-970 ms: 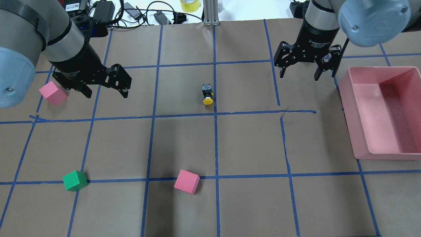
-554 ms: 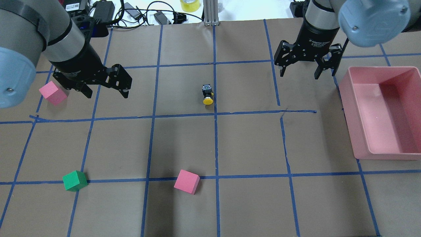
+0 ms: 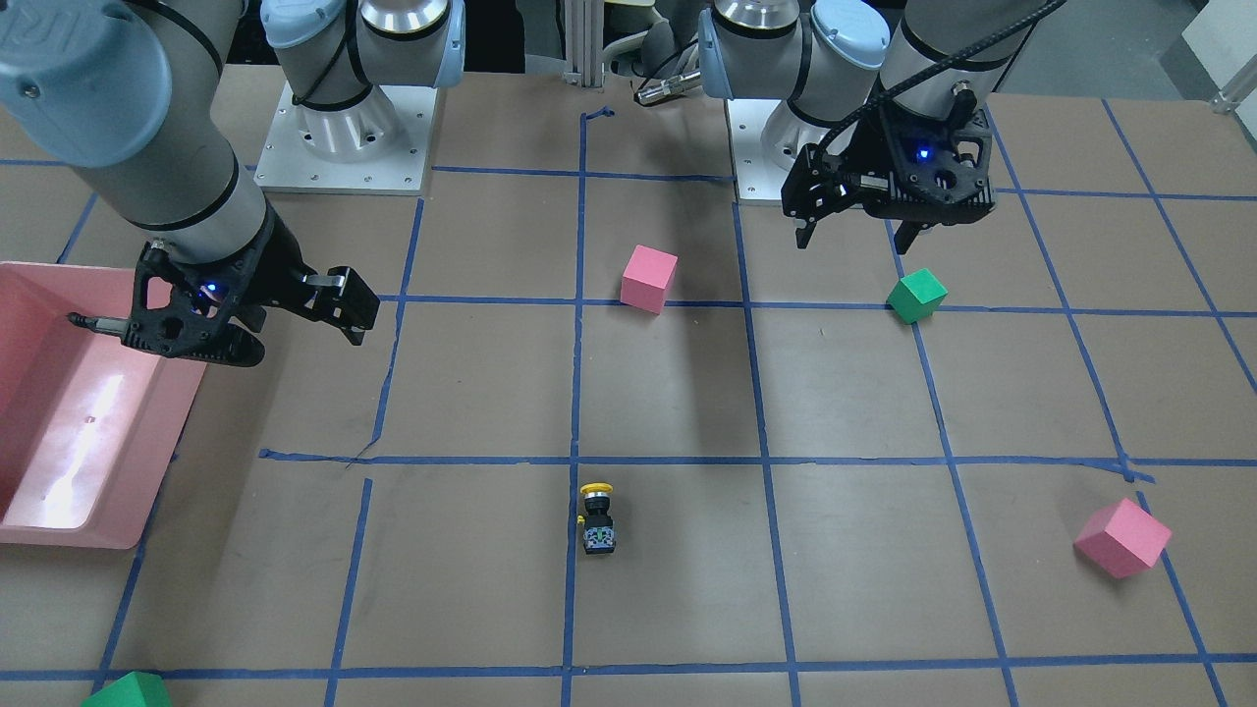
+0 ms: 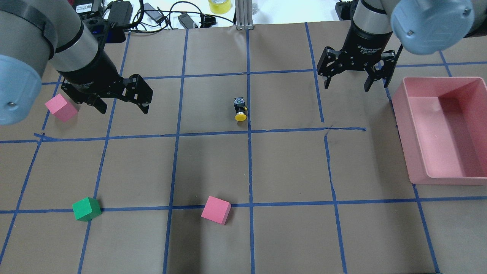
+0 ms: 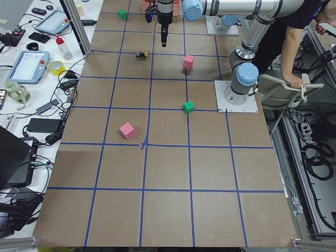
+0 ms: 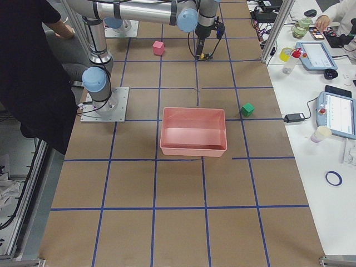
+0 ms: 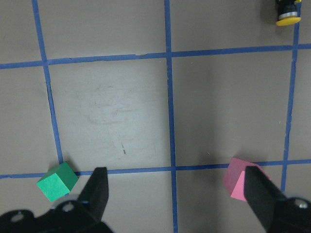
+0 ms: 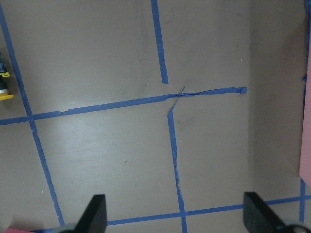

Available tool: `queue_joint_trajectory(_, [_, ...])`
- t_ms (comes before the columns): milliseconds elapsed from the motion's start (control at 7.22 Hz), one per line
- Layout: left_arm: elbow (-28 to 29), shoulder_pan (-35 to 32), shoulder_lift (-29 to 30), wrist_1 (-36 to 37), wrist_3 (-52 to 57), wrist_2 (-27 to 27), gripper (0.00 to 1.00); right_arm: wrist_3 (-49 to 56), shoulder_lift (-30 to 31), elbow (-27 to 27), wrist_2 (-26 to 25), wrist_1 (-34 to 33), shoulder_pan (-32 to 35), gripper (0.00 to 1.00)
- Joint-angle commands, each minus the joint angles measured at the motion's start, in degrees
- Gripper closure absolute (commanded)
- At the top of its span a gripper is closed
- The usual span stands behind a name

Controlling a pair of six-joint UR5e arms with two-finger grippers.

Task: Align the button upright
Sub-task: 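Raise the right gripper away from the button switch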

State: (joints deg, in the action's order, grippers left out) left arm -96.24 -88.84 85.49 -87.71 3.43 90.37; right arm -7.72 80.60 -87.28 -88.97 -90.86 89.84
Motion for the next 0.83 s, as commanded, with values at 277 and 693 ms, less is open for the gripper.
queue_joint_trajectory(277, [1.31, 0.25, 0.20, -2.61, 0.09, -0.11, 0.00, 0.16, 0.00, 0.00, -0.15, -0.01, 0.07, 0.00])
queue_joint_trajectory(693, [4.92, 0.42, 3.17, -1.51, -0.52, -0.28, 0.00, 0.86, 0.52, 1.14, -2.33, 1.04, 0.07, 0.00])
